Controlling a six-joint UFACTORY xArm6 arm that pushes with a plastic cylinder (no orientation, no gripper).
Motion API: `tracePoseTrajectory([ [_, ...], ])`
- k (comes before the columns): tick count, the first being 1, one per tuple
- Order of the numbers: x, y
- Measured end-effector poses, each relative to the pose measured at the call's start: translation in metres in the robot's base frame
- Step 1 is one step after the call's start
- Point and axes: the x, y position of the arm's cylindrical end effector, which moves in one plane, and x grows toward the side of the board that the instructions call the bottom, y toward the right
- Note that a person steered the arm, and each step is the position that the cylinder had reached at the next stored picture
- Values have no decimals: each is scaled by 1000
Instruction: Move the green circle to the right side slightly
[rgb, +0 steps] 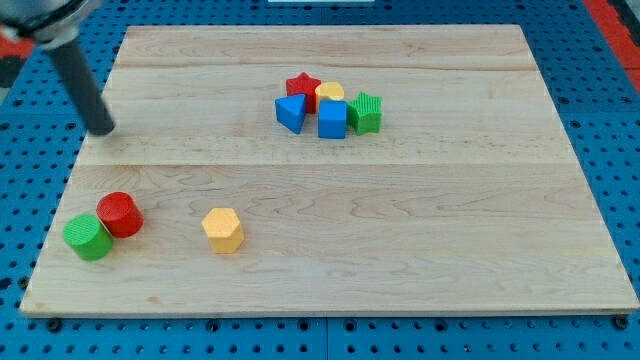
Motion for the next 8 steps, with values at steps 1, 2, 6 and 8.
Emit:
tracePoseTrajectory([
  [1,66,-2],
  [2,110,-2],
  [6,126,1],
  [8,126,8],
])
